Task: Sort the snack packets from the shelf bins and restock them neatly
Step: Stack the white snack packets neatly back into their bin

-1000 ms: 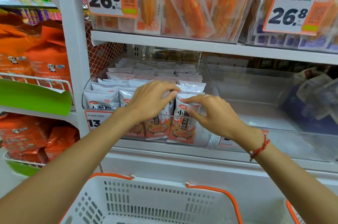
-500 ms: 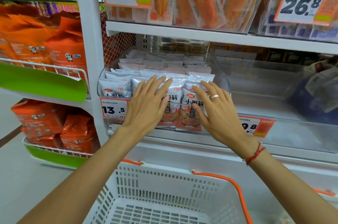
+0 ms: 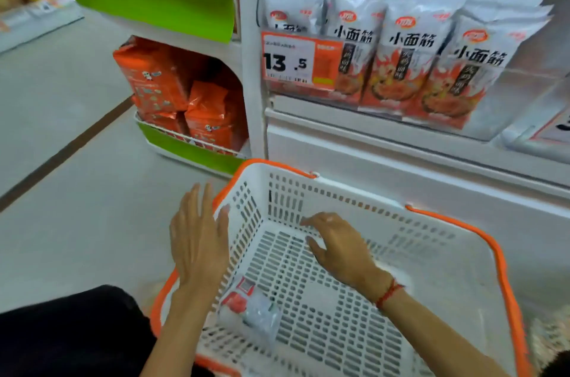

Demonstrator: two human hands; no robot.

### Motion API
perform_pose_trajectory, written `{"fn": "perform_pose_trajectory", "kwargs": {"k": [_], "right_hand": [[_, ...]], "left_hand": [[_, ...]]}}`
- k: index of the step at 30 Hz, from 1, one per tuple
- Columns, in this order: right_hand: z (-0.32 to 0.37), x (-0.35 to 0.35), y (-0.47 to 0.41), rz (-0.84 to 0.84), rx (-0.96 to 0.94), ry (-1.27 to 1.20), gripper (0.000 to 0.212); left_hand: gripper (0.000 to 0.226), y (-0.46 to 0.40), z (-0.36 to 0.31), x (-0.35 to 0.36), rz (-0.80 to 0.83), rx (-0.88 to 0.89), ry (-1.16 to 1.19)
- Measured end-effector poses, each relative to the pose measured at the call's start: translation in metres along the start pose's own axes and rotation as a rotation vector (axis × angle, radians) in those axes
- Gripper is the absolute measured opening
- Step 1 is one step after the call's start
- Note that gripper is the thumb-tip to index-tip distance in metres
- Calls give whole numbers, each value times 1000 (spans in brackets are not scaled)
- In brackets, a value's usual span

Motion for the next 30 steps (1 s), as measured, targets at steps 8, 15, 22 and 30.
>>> {"fn": "perform_pose_trajectory", "kwargs": {"k": [8, 15, 22, 30], "right_hand": [[60, 223, 42, 735, 151, -190, 90], [30, 202, 23, 633, 289, -409, 38], [-6, 31, -13, 706, 353, -895, 34], [-27, -162, -19, 296, 417, -1053, 63]], "left_hand": [[44, 22, 31, 13, 29, -43, -98], [49, 16, 18, 13, -69, 11, -79], [76, 10, -77, 56, 559, 540, -75], [32, -22, -174, 3, 722, 312, 605]]}}
Point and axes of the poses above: each hand's wrist, its own y-axis away from the middle knuckle, its own x-axis out of the palm, z = x × y, the point moved 10 cm from there along -y, towards the middle knuckle, and after that the axes turned 7 degrees about y, right-handed, at the moved point
